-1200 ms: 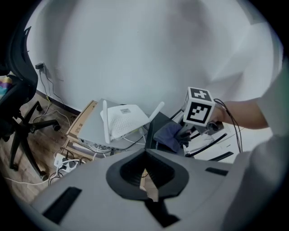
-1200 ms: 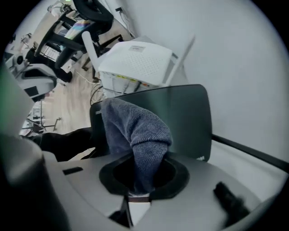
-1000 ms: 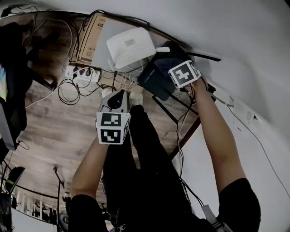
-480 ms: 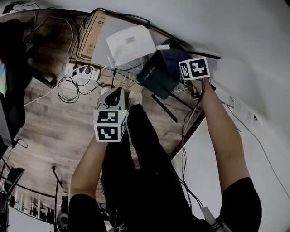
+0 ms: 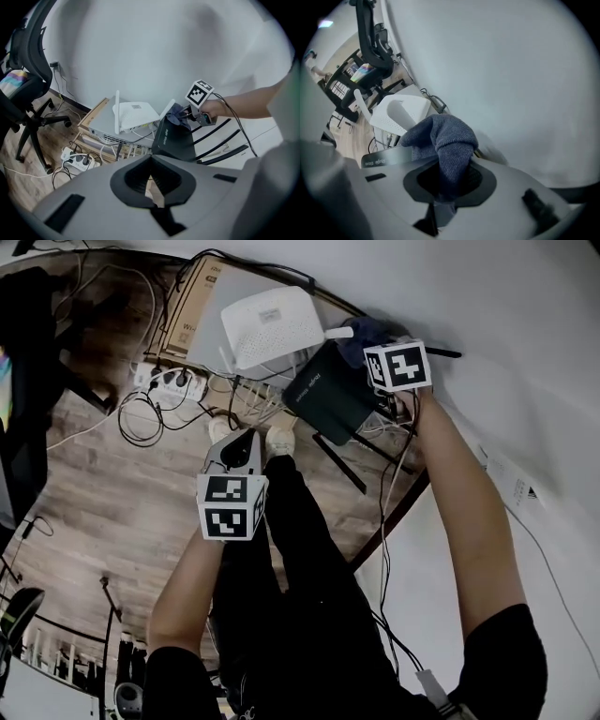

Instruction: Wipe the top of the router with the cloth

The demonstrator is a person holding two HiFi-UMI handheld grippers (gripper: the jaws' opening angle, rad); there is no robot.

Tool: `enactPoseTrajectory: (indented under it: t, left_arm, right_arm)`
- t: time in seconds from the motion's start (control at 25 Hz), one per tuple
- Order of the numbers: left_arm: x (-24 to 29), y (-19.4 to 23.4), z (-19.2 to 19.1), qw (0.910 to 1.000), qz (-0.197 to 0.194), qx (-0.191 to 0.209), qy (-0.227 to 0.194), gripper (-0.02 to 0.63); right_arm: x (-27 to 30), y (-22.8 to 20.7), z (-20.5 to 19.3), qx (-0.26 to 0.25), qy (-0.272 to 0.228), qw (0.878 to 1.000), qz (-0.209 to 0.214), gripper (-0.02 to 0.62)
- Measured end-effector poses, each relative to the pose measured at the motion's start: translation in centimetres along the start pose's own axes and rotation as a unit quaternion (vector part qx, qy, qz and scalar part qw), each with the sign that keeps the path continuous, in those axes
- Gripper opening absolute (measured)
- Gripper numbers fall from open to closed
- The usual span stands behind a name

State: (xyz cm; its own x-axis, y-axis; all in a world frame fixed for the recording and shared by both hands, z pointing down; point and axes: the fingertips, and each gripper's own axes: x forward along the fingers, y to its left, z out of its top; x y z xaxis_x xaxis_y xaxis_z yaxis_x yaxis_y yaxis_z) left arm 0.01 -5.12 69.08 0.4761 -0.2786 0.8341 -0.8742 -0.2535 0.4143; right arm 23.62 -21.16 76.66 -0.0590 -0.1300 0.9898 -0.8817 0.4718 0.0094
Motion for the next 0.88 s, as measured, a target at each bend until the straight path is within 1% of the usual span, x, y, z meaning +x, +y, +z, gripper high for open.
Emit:
enactPoseTrajectory:
  t: [0.12, 0.36, 0.52, 0.64, 0.76, 0.88]
  left_arm:
    - [0.0, -0.8, -0.5, 0.9999, 0.003, -0.010, -0.003, 0.005]
    - [-0.9, -2.5, -0.9, 0.9989, 0.017, -0.037, -0.022, 0.005]
    - [-1.6, -3.0, -0.7, 0.9986, 0.020, -0.044, -0.025, 0.005]
    - [-1.8, -2.6, 0.1, 0.9982, 0.028, -0.041, -0.033, 0.005]
    - [-1.8, -1.7, 1.1, 0.9975, 0.038, -0.040, -0.043, 0.005]
    - [-1.9, -1.0, 1.9, 0.9964, 0.041, -0.052, -0.052, 0.005]
  right_arm:
    - [0.1, 0.1, 0.2, -0.029, 0.003, 1.000, 0.006, 0.060]
    - [-0.2, 1.9, -0.6, -0.037, 0.014, 0.998, 0.041, 0.060]
    - [-0.7, 4.2, -1.6, -0.079, 0.027, 0.996, 0.043, 0.060]
    - [-0.7, 6.5, -2.6, -0.123, 0.023, 0.991, 0.054, 0.060]
    - [-1.0, 9.4, -3.6, -0.149, 0.021, 0.985, 0.087, 0.060]
    - [-1.9, 12.6, -4.9, -0.187, 0.030, 0.975, 0.119, 0.060]
